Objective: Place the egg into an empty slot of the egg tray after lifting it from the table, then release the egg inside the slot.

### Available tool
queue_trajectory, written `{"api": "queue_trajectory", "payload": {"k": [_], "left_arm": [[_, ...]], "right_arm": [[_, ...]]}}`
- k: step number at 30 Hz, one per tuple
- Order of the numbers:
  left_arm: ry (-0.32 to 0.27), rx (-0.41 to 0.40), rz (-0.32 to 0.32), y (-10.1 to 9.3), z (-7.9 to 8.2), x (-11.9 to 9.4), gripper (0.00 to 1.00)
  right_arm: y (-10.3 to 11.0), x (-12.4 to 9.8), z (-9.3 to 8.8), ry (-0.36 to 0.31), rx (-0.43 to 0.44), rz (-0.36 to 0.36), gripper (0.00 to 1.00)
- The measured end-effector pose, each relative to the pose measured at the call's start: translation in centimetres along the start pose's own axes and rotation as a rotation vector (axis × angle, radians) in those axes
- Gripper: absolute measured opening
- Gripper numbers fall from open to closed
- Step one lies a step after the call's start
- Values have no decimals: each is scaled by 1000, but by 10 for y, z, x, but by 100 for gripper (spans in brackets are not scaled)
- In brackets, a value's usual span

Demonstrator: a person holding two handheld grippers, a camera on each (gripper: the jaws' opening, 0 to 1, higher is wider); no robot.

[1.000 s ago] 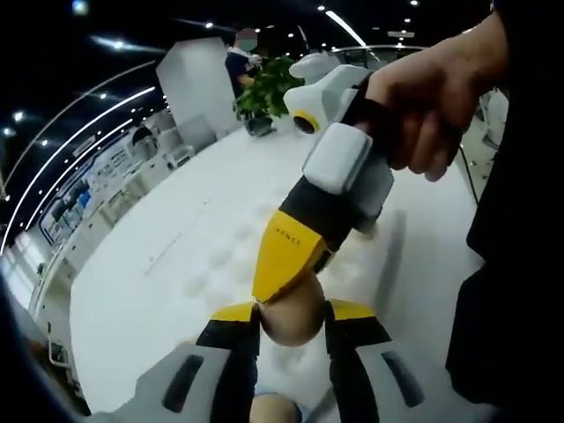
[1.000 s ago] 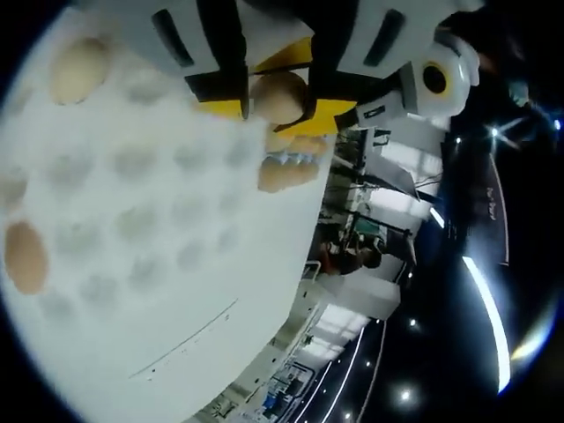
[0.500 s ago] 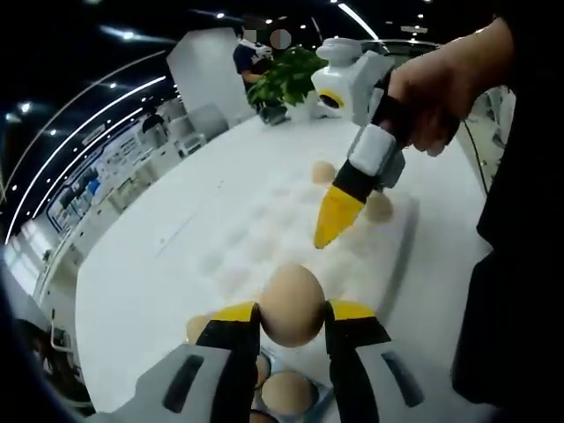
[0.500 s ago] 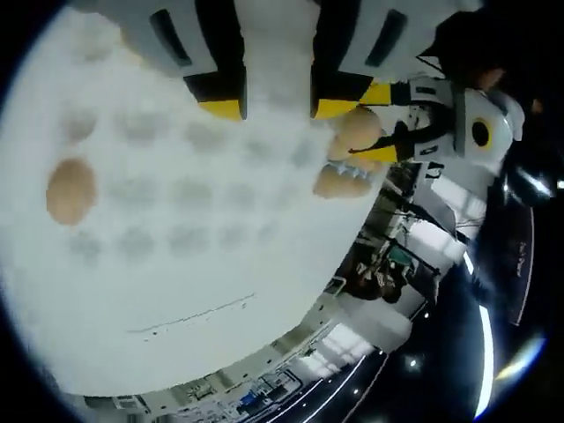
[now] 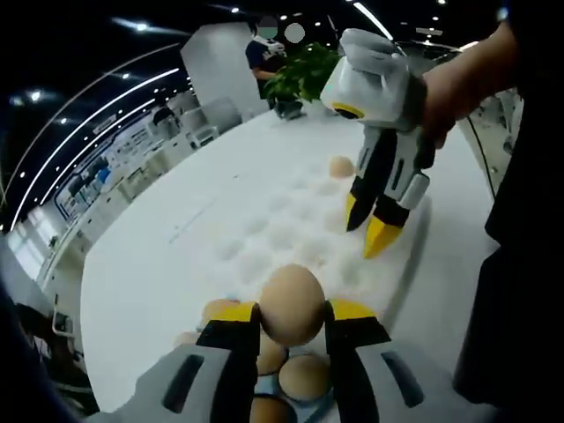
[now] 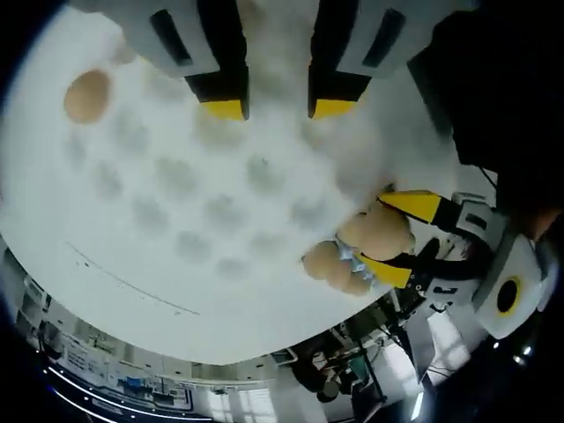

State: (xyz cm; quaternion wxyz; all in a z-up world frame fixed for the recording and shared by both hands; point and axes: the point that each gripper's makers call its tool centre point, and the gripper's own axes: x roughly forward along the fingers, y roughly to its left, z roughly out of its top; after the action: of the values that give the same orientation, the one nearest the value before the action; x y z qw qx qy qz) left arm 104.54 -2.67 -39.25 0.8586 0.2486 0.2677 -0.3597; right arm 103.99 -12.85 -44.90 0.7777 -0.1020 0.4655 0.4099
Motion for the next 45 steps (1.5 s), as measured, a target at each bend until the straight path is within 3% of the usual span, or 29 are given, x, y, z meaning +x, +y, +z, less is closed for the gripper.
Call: {"api": "queue_trajectory", "payload": {"k": [9, 17, 27, 45], "left_arm": [[22, -86, 91, 32, -23, -25, 29], [51, -143, 158, 57, -42, -39, 29], [76, -192, 207, 73, -61, -56, 29], [139, -311, 333, 110, -113, -98, 29]], "right_arm": [[1, -1, 0, -60, -40, -11, 27], [2, -1, 1, -68, -47, -16, 28], [1, -1, 1, -75, -45, -30, 28], [2, 1, 2, -84, -50, -44, 29]]}}
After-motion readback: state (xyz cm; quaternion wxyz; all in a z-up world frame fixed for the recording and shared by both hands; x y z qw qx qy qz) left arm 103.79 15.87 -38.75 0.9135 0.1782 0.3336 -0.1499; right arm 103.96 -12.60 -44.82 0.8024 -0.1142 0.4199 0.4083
